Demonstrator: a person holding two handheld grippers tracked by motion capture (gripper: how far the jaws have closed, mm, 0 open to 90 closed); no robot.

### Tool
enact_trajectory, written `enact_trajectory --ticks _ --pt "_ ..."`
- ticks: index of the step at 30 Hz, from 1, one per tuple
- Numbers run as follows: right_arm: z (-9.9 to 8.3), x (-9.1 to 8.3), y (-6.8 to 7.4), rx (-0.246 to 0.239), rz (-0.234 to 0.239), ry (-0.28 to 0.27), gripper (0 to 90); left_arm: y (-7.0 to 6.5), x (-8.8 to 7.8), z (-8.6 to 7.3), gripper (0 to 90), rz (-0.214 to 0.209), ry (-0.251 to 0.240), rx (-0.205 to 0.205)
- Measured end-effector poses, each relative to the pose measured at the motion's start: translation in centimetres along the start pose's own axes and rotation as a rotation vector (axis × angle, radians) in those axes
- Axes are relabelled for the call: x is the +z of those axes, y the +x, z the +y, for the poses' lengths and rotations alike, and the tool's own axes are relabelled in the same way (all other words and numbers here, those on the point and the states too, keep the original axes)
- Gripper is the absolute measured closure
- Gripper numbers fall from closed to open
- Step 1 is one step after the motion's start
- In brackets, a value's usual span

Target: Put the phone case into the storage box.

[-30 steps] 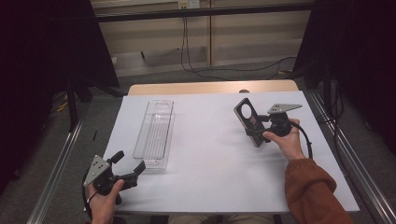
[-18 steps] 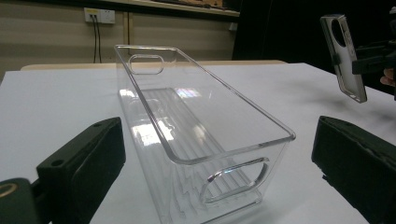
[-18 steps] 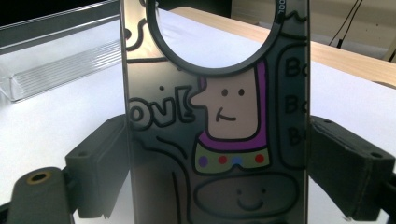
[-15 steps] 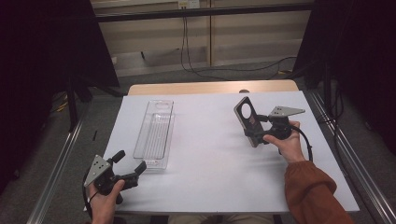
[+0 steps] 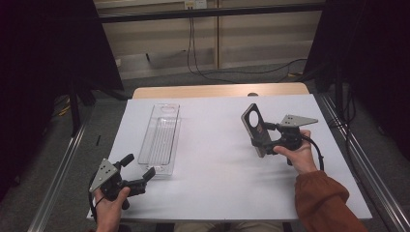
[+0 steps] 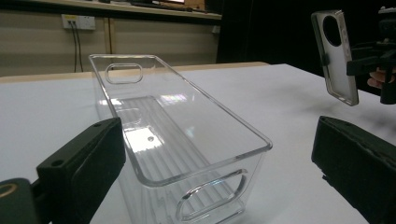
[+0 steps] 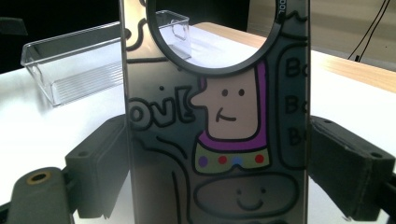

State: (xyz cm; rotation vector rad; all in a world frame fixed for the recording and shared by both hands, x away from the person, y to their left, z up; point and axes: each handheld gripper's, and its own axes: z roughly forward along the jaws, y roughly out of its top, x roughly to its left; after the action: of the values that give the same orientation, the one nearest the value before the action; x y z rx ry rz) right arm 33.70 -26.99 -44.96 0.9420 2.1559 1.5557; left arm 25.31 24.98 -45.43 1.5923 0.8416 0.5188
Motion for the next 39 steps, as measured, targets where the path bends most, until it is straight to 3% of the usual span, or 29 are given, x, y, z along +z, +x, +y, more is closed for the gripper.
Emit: enact_trajectory --ticks 10,13,16,22,24,27,29,30,33,39 --pt "-0.4 -0.6 1.8 -0.018 0.048 -0.01 11.8 -0.6 0.6 0.3 3.9 -0.058 0.003 0.012" --pt "-0.5 -1.0 2.5 -0.025 0.058 -0.017 11.8 -0.3 0.9 0.6 6.3 -0.132 0.058 0.028" --pt "-0.7 -1.3 3.0 -0.03 0.073 -0.021 11.8 -0.4 1.1 0.7 6.2 -0.136 0.075 0.038" --pt "-1.0 -1.6 4.1 -0.031 0.102 -0.021 11.8 -0.8 1.2 0.8 5.7 -0.17 0.046 0.036" --pt "-1.1 -1.6 4.5 -0.028 0.112 -0.022 11.8 -0.9 1.3 0.9 5.7 -0.188 0.056 0.066" --pt "-1.2 -1.4 5.0 -0.038 0.137 -0.01 11.8 -1.4 1.6 1.0 5.7 -0.199 0.044 0.048" --pt "-1.2 -1.3 5.3 -0.047 0.147 -0.005 11.8 -1.4 1.8 1.1 5.7 -0.216 0.056 0.086" --pt "-1.1 -1.2 5.5 -0.052 0.153 -0.006 11.8 -1.8 2.0 1.1 5.6 -0.223 0.045 0.064" --pt "-1.0 -1.0 5.7 -0.052 0.166 -0.011 11.8 -2.1 2.3 1.3 5.0 -0.245 0.047 0.083" --pt "-0.9 -0.7 6.1 -0.058 0.183 -0.015 11.8 -2.8 2.9 1.6 3.2 -0.296 0.032 0.072"
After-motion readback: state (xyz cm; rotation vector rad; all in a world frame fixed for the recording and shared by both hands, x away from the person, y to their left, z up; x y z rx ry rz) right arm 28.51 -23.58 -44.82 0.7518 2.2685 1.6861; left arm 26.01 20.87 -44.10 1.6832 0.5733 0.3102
